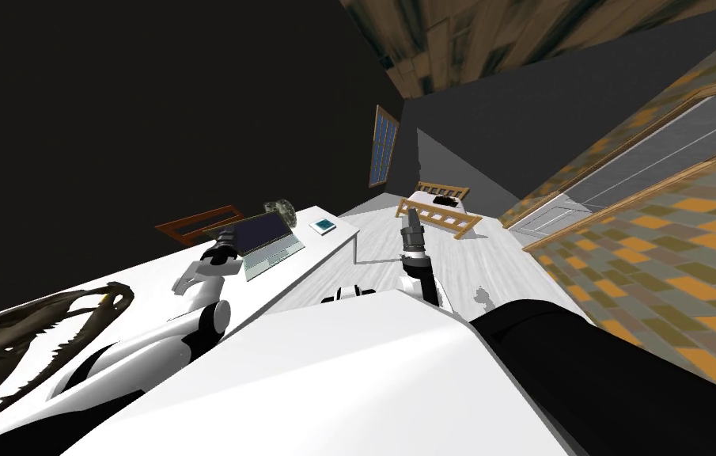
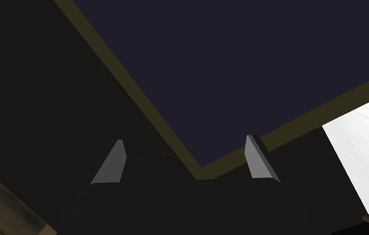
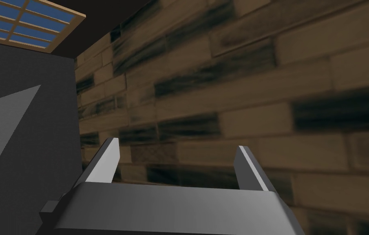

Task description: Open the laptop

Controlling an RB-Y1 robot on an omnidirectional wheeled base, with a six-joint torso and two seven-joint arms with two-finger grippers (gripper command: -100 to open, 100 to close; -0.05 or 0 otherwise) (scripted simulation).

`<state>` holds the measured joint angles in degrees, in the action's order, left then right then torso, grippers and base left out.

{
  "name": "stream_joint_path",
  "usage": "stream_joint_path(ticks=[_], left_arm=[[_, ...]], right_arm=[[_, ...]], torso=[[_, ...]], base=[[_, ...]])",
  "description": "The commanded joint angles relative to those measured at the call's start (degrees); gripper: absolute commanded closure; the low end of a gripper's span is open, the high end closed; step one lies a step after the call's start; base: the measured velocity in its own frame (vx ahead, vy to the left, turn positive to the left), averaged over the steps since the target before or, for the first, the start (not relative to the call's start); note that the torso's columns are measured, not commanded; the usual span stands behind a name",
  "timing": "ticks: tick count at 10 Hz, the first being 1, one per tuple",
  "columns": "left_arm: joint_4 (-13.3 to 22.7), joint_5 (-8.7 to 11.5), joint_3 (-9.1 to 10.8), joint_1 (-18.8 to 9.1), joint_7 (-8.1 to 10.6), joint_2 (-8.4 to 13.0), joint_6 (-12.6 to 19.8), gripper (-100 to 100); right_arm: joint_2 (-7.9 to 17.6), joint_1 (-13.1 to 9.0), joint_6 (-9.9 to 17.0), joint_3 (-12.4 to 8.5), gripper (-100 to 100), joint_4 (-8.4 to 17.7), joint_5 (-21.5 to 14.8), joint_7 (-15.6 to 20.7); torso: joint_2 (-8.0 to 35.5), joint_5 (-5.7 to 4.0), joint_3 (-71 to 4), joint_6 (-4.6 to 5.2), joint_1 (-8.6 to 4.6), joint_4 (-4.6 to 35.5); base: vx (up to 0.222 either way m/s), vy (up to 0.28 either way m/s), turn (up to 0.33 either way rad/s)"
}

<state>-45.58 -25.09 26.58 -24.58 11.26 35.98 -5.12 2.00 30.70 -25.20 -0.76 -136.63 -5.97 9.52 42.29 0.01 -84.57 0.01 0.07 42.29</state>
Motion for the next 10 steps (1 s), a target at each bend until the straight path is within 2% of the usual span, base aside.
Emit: stream_joint_path(ticks=[1, 2, 6, 7, 8, 9, 10], left_arm=[[3.40, -0.38, 1.35, -1.51, 0.58, 2.04, 0.21, -100], [4.21, -0.38, 1.35, -1.51, 0.58, 2.04, 0.21, -100], [11.82, -0.76, 3.81, -4.19, 2.23, 7.12, 0.67, -100], [11.82, -0.76, 3.81, -4.19, 2.23, 7.12, 0.67, -100], [14.00, -0.77, 4.49, -4.84, 2.77, 8.70, 0.72, -100], [12.46, -0.71, 3.90, -4.39, 2.66, 7.85, 0.94, -100], [9.91, 0.33, 2.18, -2.88, 3.84, 8.14, 1.98, -100]], right_arm=[[0.00, 0.01, 0.00, 0.00, 0, 0.00, 0.00, 0.00], [0.00, 0.00, 0.00, 0.00, 0, 0.00, 0.00, 0.00], [0.00, 0.01, 0.00, 0.00, 0, 0.00, 0.00, 0.00], [0.00, 0.01, 0.00, 0.00, 0, 0.00, 0.00, 0.00], [0.00, 0.01, 0.00, 0.00, 0, 0.00, 0.00, 0.00], [0.00, 0.01, 0.00, -0.01, 0, 0.00, 0.00, 0.00], [0.00, 0.01, 0.00, 0.00, 0, 0.00, 0.00, 0.00]], torso=[[-0.02, 0.01, 0.00, -0.04, -0.05, -0.01], [-0.03, -0.03, -0.02, 0.00, -0.11, -0.01], [0.00, 0.01, 0.00, -0.02, 0.00, -0.01], [0.00, 0.00, 0.00, -0.02, 0.01, 0.00], [-0.02, 0.01, 0.00, -0.02, -0.06, -0.01], [-0.11, 0.00, -0.06, 0.00, -0.01, -0.03], [-0.05, -0.02, -0.04, 0.00, -0.15, -0.03]], base=[[-0.006, 0.033, -0.081], [-0.004, 0.025, -0.038], [-0.007, 0.045, -0.086], [0.002, 0.055, -0.041], [0.036, 0.078, -0.049], [0.021, 0.045, -0.013], [0.051, 0.005, 0.125]])
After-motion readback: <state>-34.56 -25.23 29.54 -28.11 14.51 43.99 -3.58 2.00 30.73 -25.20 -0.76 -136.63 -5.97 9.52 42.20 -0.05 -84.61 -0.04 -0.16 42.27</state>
